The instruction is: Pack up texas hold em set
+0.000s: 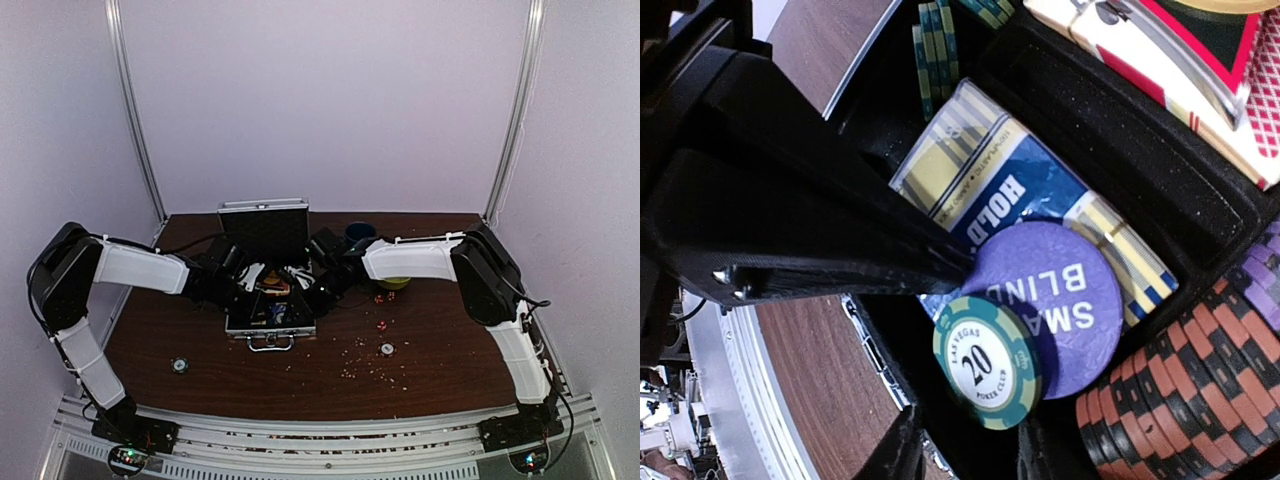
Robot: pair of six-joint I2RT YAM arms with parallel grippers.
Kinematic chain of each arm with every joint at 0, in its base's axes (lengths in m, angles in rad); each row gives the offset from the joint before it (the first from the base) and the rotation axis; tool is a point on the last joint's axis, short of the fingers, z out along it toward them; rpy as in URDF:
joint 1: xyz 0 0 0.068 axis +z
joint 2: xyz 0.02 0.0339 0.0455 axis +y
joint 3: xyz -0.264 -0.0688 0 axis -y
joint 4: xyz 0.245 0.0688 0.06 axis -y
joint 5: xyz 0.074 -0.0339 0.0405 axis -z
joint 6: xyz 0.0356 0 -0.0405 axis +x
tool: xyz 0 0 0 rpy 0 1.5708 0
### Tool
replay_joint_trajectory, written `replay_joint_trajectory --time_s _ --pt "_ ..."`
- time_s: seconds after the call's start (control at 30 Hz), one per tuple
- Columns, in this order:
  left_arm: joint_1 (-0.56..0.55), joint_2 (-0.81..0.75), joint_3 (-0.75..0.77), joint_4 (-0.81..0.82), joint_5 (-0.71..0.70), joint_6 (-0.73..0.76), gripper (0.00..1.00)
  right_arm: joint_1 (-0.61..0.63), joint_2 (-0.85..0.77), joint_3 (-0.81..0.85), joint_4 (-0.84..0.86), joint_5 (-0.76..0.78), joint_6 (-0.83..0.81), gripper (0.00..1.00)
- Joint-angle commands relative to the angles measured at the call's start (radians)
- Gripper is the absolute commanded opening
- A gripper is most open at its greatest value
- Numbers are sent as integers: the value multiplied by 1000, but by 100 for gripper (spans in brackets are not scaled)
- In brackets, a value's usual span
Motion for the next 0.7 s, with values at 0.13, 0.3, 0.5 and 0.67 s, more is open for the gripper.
replay_joint_trajectory --time_s 0.13,0.3,0.5,0.67 --pt "7 17 9 37 31 -5 0 1 -10 -7 90 -53 12 29" --pt "7 27 7 38 44 -6 0 1 -11 -7 121 -82 26 26" --pt "7 20 3 38 43 -5 0 2 22 8 126 -93 33 22" --pt "6 5 -4 38 33 -6 0 1 38 22 124 -76 33 14"
